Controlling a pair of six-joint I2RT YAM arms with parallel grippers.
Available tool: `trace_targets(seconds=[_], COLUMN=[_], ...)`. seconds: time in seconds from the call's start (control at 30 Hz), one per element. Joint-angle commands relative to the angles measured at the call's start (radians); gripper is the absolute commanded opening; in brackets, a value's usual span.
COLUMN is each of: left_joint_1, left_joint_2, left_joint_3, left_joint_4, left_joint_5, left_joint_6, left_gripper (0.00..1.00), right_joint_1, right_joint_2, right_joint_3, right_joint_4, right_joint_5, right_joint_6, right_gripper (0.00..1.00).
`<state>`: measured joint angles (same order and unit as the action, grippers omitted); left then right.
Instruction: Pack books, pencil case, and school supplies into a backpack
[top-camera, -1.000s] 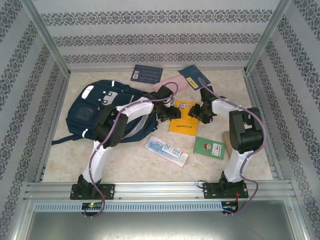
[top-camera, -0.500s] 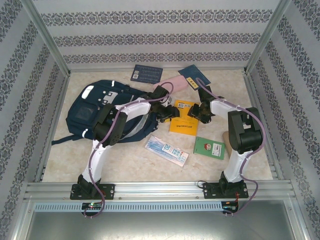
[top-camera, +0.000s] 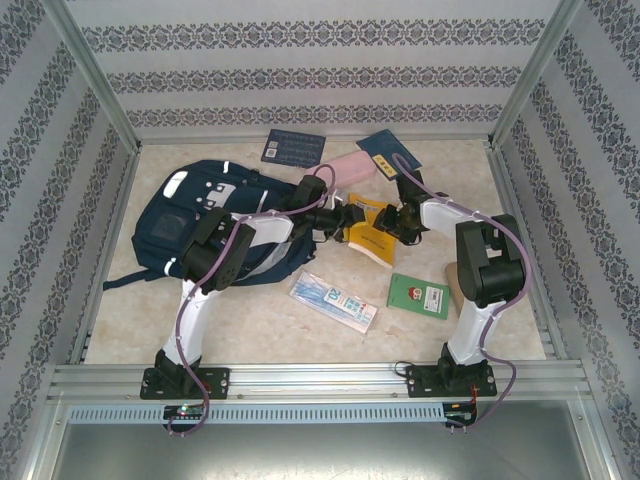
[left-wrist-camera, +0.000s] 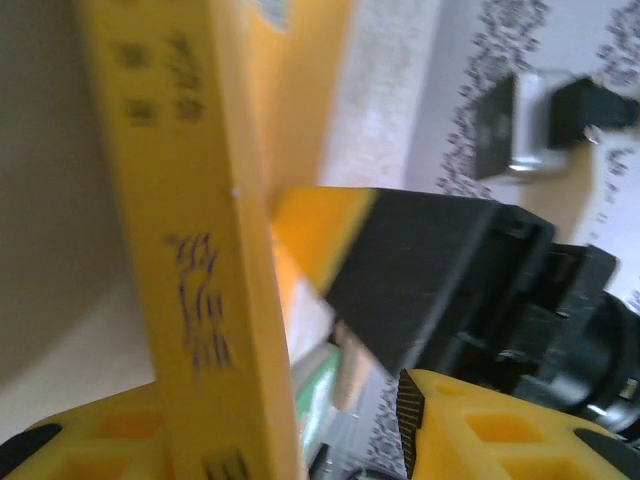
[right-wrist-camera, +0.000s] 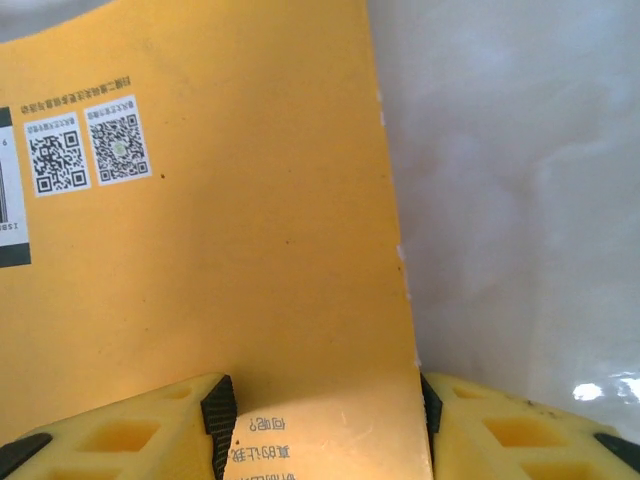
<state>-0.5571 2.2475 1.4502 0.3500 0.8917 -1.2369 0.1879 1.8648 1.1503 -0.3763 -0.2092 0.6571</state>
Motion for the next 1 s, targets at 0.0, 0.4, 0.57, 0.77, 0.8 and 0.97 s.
trace_targets(seconds=[0.0,0.4,0.57,0.77,0.8,0.97], left_joint_1=[-0.033,-0.02,0.003,0.04,0.044,0.052], left_joint_2=[0.003,-0.037,-0.101,-0.16,-0.166,-0.184], left_joint_3=[0.027,0.075,0.051,0.01,0.006,0.005], left_joint_4=[0.143,-0.271,-0.241,-0.027,0.003,0.143], left_joint_5=[0.09,0.016,0.019,0.073,0.078,0.114], left_joint_6=[0.003,0.271,0.26,0.115,0.091,-0.008], left_gripper=[0.49,0.15,0.0,0.0,0.0,0.0], right_joint_1=[0.03,-0.009,-0.053,-0.102,-0.107,-0.153], right_joint_2=[-0.002,-0.073,-0.139,-0.205,-0.214,-0.24], right_joint_3=[0.007,-0.004,-0.073,-0.151,-0.156,-0.229], right_joint_4=[-0.001,-0.015,0.061,0.184,0.197,0.423], right_joint_5=[-0.131,-0.143,-0.23,-0.361,-0.377,-0.539], right_joint_6=[0.024,0.03,0.099,0.181,0.186,0.33], right_gripper=[0.53,0.6,0.69,0.74,0.74,0.79])
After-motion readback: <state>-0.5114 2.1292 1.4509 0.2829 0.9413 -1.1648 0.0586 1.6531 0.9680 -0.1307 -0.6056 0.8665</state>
